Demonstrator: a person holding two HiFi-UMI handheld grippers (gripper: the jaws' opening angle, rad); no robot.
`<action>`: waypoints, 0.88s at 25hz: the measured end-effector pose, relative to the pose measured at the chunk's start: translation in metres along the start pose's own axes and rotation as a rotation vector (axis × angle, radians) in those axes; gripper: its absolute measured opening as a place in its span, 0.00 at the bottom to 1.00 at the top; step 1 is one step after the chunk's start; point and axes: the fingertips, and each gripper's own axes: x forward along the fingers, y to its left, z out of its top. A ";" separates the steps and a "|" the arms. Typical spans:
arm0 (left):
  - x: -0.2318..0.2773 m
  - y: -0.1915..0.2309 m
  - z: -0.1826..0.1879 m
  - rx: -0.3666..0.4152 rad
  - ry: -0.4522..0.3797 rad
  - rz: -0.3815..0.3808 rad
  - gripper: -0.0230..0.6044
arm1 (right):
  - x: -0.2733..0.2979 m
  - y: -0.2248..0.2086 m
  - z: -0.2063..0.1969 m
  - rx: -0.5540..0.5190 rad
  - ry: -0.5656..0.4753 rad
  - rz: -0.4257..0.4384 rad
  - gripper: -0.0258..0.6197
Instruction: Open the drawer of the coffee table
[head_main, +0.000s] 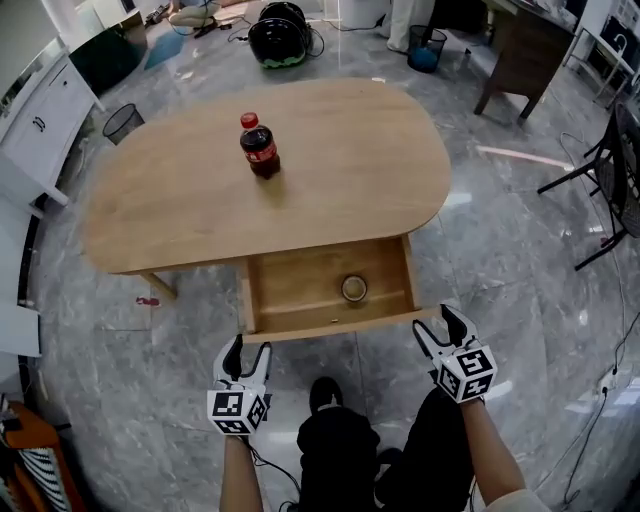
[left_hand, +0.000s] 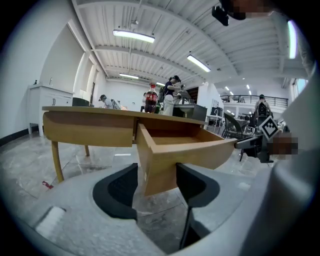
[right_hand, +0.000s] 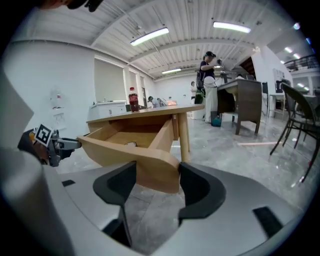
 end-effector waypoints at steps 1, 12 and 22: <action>-0.003 0.000 0.008 0.004 0.025 -0.001 0.43 | -0.003 0.001 0.007 0.019 0.017 -0.010 0.48; -0.069 -0.042 0.143 -0.054 0.112 -0.003 0.43 | -0.072 0.076 0.116 0.043 0.137 0.071 0.45; -0.159 -0.123 0.250 -0.106 0.255 0.025 0.43 | -0.168 0.162 0.254 0.161 0.138 0.062 0.45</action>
